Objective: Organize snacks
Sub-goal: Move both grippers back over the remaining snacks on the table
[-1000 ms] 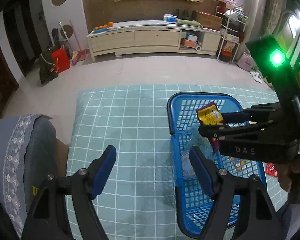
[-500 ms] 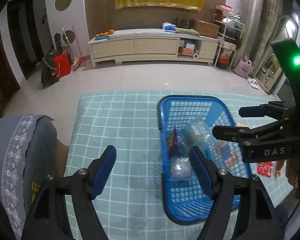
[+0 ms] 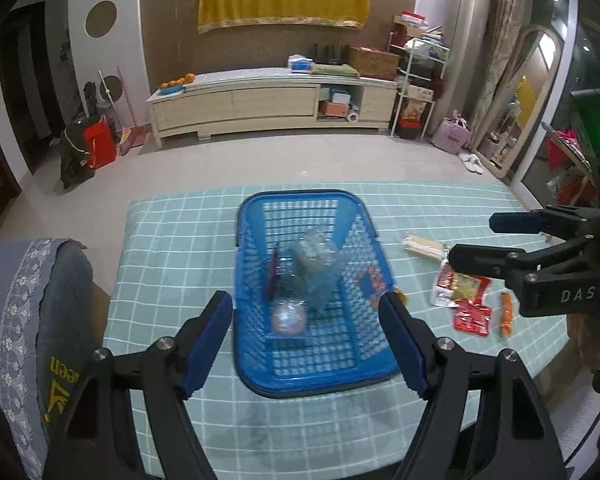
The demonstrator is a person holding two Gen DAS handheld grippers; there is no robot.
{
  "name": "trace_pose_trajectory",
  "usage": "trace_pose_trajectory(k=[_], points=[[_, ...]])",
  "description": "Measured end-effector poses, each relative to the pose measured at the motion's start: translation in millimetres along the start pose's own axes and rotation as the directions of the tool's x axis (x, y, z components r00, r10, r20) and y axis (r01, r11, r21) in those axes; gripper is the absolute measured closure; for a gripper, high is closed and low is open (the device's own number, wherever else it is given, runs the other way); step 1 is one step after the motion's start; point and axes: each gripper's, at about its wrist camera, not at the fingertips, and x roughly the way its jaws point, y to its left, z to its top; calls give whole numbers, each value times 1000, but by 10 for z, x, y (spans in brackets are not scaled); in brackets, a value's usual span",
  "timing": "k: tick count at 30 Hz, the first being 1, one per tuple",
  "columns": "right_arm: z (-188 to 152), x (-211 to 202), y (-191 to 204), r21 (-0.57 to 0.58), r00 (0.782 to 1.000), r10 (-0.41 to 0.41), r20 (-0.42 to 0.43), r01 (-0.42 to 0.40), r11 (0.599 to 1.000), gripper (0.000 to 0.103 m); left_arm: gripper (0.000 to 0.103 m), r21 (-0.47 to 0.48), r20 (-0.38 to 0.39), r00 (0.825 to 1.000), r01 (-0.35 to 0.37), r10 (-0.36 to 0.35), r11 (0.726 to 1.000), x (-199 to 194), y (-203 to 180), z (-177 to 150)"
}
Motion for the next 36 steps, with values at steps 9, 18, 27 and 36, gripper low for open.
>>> trace_pose_trajectory(k=[9,18,27,36], points=[[-336,-412,-434,63,999,-29,34,27,998,13,29,46,-3,998,62,-62,997,-51,-555,-10],[-664,-555,-970,139,998,-58,27,53,989,13,29,104,-40,993,112,-108,988,167,-1150,-12],[-960,-440,-1572,203,996,-85,-19,87,975,13,29,142,-110,982,168,-153,976,596,-1713,-89],[-1267,-106,-1959,210,992,-83,-91,101,973,13,29,144,-205,965,196,-164,970,1134,-1995,-290]])
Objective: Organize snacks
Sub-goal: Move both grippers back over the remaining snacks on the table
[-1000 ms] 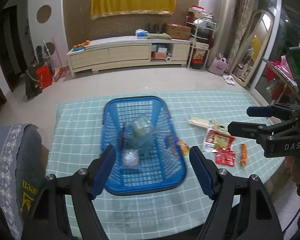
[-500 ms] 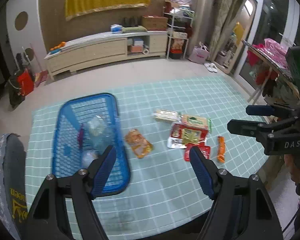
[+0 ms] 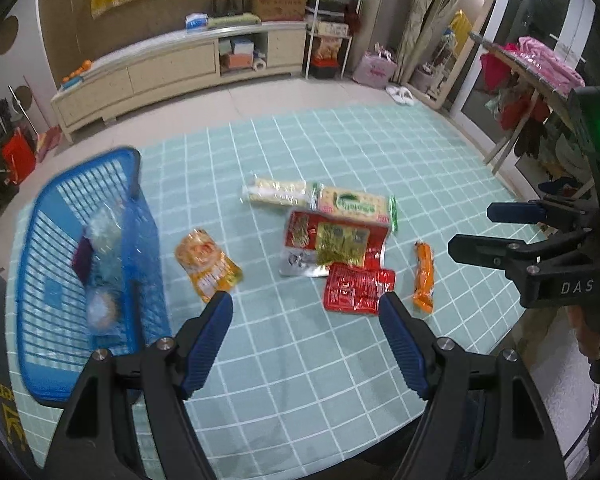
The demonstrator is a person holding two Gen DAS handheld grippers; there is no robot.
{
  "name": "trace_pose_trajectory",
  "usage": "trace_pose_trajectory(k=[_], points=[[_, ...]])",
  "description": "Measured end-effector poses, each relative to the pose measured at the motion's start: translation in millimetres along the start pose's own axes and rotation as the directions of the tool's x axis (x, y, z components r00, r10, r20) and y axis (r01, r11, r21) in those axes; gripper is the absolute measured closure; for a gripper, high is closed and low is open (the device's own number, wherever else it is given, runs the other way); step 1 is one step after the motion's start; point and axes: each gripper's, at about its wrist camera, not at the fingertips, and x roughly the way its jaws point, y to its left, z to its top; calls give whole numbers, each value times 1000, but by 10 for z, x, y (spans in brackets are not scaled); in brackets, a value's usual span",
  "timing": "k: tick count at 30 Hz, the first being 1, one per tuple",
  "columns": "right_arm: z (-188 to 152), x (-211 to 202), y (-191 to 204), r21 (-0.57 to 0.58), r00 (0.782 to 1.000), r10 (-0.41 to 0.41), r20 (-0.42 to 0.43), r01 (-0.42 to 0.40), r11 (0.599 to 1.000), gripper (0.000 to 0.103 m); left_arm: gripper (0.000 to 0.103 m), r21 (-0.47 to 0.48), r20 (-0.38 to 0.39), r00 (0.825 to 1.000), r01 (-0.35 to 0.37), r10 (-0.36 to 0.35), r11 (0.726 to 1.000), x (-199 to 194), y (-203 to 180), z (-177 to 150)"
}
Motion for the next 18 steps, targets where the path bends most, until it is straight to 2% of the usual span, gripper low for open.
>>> trace_pose_trajectory(k=[5,8,13,18], points=[[-118,366,-76,-59,998,-21,-58,18,998,13,29,-9,-68,998,-9,8,1000,379,-29,-193],[-201,580,-42,-132,996,-33,-81,22,991,13,29,-7,-99,995,-9,9,1000,570,-38,-322],[-315,889,121,-328,992,-84,-91,50,943,13,29,19,-136,991,-8,10,1000,779,-55,-505],[-354,1107,194,-416,991,-73,-116,18,909,13,29,10,-168,986,15,-13,1000,903,-19,-603]])
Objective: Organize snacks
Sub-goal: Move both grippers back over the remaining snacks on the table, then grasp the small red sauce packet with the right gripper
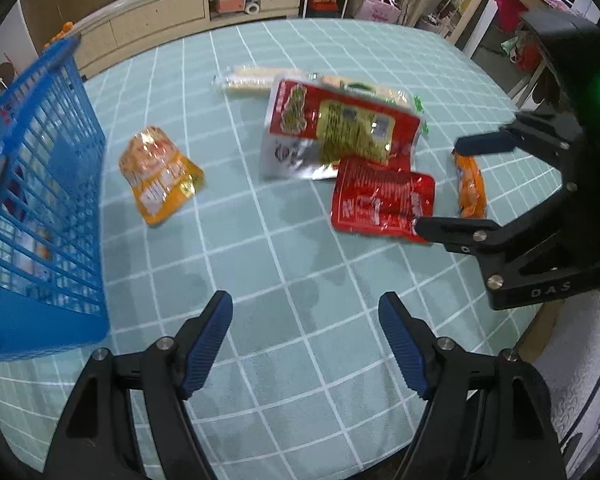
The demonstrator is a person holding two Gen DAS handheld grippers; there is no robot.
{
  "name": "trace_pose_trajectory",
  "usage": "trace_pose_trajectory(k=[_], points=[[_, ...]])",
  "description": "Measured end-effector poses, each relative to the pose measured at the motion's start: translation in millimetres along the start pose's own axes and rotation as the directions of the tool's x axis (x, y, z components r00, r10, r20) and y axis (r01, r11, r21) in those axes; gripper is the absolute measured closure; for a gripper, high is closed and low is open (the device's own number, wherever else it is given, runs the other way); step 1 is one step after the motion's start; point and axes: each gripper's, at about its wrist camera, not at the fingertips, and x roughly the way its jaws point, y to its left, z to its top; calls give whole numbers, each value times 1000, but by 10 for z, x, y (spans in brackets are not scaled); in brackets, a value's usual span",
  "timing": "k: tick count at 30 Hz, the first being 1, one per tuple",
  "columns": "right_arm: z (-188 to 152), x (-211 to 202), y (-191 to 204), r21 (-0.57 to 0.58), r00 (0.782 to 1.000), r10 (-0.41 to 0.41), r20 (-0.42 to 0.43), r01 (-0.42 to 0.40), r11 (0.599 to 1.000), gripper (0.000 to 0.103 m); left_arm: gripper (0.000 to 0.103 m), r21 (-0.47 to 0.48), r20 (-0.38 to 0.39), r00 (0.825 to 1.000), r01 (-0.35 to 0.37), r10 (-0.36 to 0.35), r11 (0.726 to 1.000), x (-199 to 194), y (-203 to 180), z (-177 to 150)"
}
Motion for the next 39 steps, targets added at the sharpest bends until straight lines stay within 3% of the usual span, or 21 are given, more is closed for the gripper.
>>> trace_pose_trajectory(k=[3,8,15,18,22,24,28,29,35,39], points=[[41,101,72,-101,1000,-16,-4,15,995,13,29,-3,-10,1000,0,0,1000,80,35,-15],[98,248,190,-228,999,18,-39,-27,973,13,29,-26,-19,1000,17,-17,1000,140,132,-20],[60,367,164,-242,995,65,-74,-81,967,15,29,-23,-23,1000,11,-12,1000,138,190,-16],[19,347,51,-216,989,130,-73,-143,966,28,29,-26,-23,1000,11,-12,1000,127,208,-25],[-61,262,101,-271,989,133,-70,-148,951,43,29,-32,-22,1000,14,-15,999,99,251,-21],[-74,227,117,-275,986,145,-79,-162,948,56,29,-34,-17,1000,14,-15,999,53,271,-48],[-66,181,155,-269,986,142,-82,-159,950,65,29,-37,-5,1000,12,-12,999,5,338,-76],[-76,167,150,-260,986,147,-78,-163,952,77,29,-39,-2,1000,12,-12,999,-12,349,-83],[-179,233,19,-167,977,199,-74,-209,964,79,29,-54,3,1000,22,-22,998,-58,396,-104],[-322,135,-226,-31,967,254,-15,-254,967,84,29,-34,24,999,32,-31,999,-151,364,-69]])
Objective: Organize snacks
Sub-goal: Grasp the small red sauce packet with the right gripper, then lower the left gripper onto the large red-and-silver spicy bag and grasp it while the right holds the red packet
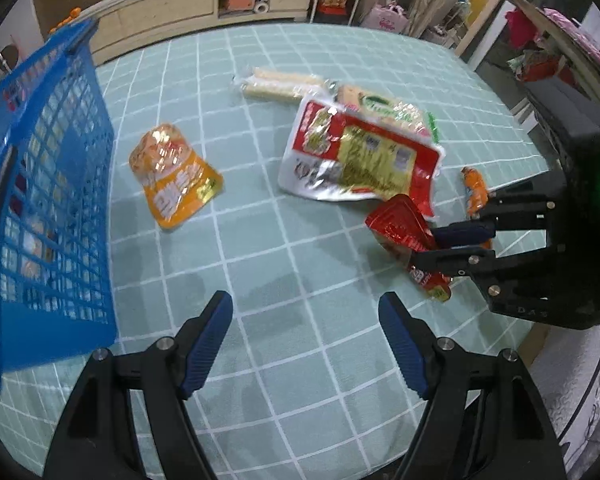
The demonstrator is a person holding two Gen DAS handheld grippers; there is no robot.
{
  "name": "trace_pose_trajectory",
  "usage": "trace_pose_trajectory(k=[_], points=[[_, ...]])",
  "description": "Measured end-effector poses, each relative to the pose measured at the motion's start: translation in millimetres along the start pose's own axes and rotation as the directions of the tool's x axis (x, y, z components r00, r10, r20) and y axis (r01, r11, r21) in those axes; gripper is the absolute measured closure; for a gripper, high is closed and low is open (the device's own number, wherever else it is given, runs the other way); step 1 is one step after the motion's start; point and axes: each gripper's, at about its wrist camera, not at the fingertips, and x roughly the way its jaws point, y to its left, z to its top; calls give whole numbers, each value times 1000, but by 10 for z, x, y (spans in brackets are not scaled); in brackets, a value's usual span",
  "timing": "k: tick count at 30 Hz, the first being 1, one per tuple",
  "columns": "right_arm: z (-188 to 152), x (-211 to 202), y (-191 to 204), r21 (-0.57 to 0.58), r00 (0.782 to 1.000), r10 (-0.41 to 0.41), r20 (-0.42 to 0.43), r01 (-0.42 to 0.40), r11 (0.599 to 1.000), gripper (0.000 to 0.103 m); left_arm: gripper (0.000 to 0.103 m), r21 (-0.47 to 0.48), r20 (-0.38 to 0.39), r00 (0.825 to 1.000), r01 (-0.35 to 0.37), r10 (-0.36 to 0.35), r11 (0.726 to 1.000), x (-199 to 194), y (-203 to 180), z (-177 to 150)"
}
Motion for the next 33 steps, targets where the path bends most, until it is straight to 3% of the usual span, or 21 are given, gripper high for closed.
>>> trace_pose_trajectory(k=[6,10,16,20,25,30,33], points=[[-68,-328,-168,93,996,-34,79,27,995,83,29,116,11,999,-52,51,992,-16,-170,204],[-23,-508,-291,176,991,-51,121,29,984,83,29,113,-5,999,-38,39,993,28,-271,383],[38,-652,-382,290,983,-101,156,52,956,83,29,-64,-78,996,30,-35,998,217,-291,636],[36,-687,-535,359,977,-108,186,35,933,83,29,-257,-122,986,80,-115,963,459,-218,663],[21,-684,-551,387,970,-142,198,56,920,83,30,-368,-143,983,51,-111,929,709,-253,648],[50,-655,-611,400,967,-117,225,18,916,83,30,-424,-99,991,36,-86,905,715,-318,728],[17,-636,-644,413,966,-106,237,-2,911,83,35,-446,-80,996,9,-50,895,732,-363,774]])
